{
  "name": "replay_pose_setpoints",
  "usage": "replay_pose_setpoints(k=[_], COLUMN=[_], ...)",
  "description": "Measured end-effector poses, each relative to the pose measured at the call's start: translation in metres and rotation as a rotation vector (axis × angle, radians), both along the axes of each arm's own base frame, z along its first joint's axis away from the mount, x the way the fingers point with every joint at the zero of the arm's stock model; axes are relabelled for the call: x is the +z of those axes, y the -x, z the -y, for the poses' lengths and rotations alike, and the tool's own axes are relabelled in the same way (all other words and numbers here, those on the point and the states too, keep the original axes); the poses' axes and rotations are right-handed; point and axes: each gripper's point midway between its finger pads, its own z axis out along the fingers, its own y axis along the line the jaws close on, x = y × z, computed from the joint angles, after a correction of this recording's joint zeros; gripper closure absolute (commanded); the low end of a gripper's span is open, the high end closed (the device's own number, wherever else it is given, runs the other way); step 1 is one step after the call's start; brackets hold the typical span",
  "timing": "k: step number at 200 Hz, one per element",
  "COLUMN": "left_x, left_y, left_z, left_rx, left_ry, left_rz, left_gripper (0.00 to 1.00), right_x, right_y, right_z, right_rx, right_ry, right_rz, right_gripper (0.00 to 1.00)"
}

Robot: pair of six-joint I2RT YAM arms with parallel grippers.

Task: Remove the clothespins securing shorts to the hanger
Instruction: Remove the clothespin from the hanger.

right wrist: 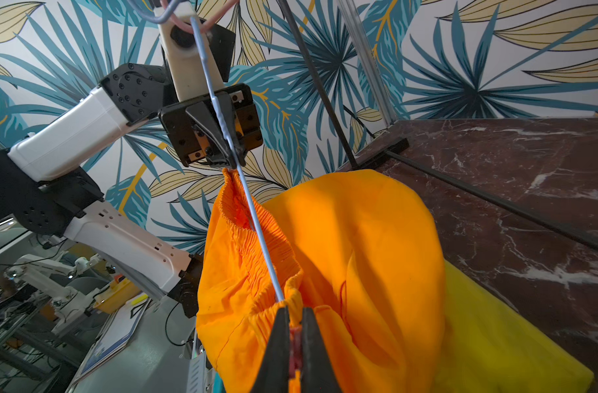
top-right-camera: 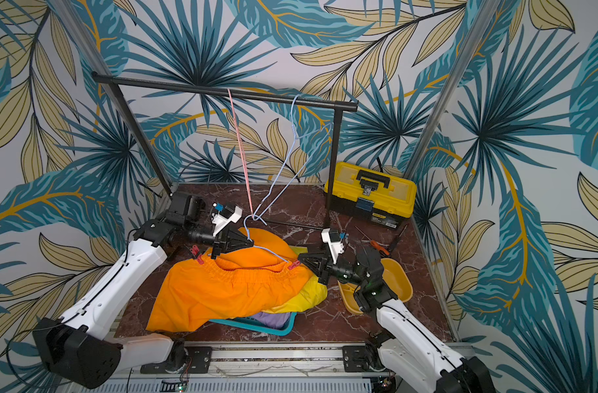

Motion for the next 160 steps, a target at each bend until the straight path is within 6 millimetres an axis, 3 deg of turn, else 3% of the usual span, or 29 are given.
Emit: replay_pose_setpoints(k=[89, 160], left_x=[-0.003, -0.002], left_y=[-0.001, -0.001], left_z=[0.000, -0.002], left_rx=[0.007, 0.017], left_ry=[-0.006, -0.014], left_rz=[0.006, 0.015], left_gripper=[1.00, 1.00], right_x=[0.005, 0.013], right_y=[-0.020, -0.027], right_z=[0.019, 0.054], right_rx=[-0.169, -0.390], right_ry=[0.054, 0.105], right_rz=[0.007, 0.011], right_gripper=[1.00, 1.00])
